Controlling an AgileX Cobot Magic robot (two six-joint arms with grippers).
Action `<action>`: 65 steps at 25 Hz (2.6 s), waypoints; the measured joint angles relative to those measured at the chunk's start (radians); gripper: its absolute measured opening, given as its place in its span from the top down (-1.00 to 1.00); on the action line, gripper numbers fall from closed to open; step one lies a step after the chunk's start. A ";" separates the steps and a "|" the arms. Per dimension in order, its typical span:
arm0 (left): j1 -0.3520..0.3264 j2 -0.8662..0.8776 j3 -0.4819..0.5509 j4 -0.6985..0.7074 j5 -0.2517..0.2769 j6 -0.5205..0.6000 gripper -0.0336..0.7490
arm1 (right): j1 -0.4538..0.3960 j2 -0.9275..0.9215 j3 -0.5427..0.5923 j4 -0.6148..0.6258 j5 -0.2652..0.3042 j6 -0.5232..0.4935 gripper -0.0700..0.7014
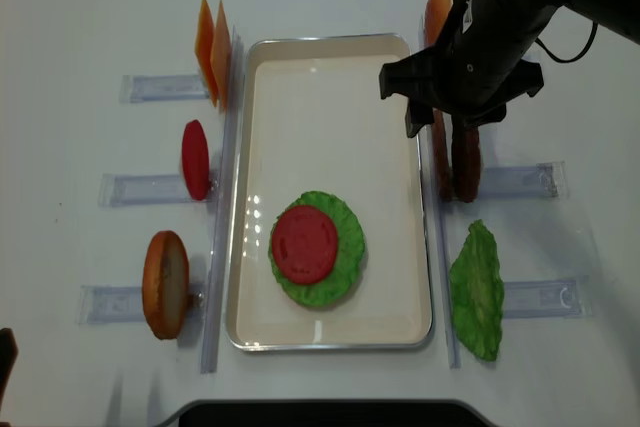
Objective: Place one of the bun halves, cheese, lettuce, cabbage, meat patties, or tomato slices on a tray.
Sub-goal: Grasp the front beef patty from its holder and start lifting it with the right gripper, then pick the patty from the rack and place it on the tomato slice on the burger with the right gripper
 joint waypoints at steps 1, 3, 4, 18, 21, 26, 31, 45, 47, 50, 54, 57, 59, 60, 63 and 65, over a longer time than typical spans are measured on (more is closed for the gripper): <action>0.000 0.000 0.000 0.000 0.000 0.000 -0.08 | 0.000 0.007 0.000 -0.005 0.000 -0.002 -0.26; 0.000 0.000 0.000 0.000 0.000 0.000 -0.08 | 0.000 0.025 0.000 -0.009 0.002 -0.007 -0.26; 0.000 0.000 0.000 0.000 0.000 0.000 -0.08 | 0.000 0.036 0.000 -0.009 0.002 -0.010 -0.26; 0.000 0.000 0.000 0.000 0.000 0.000 -0.08 | 0.000 0.129 -0.001 -0.059 -0.021 -0.035 -0.25; 0.000 0.000 0.000 0.000 0.000 0.000 -0.08 | 0.000 0.131 -0.001 -0.072 -0.036 -0.035 -0.21; 0.000 0.000 0.000 0.000 0.000 0.000 -0.08 | 0.000 0.132 -0.001 -0.105 -0.039 -0.035 -0.02; 0.000 0.000 0.000 0.000 0.000 0.000 -0.08 | 0.000 0.132 -0.001 -0.131 -0.035 -0.035 0.33; 0.000 0.000 0.000 0.000 0.000 0.000 -0.08 | 0.015 0.116 -0.013 -0.150 0.019 -0.020 0.51; 0.000 0.000 0.000 0.000 0.000 0.000 -0.08 | 0.029 0.084 -0.028 -0.161 0.040 -0.011 0.51; 0.000 0.000 0.000 0.000 0.000 0.000 -0.08 | 0.054 0.025 -0.071 -0.163 0.070 0.005 0.51; 0.000 0.000 0.000 0.000 0.000 0.000 -0.08 | 0.098 -0.058 -0.123 -0.171 0.122 0.035 0.52; 0.000 0.000 0.000 0.000 0.000 0.000 -0.08 | 0.131 -0.119 -0.129 -0.176 0.154 0.066 0.52; 0.000 0.000 0.000 0.000 0.000 0.000 -0.08 | 0.145 -0.146 -0.130 -0.173 0.185 0.079 0.52; 0.000 0.000 0.000 0.000 0.000 0.000 -0.08 | 0.149 -0.156 -0.130 -0.167 0.203 0.080 0.52; 0.000 0.000 0.000 0.000 0.000 0.000 -0.08 | 0.155 -0.184 -0.106 -0.110 0.217 0.061 0.52; 0.000 0.000 0.000 0.000 0.000 0.000 -0.08 | 0.172 -0.219 -0.057 -0.045 0.187 0.040 0.52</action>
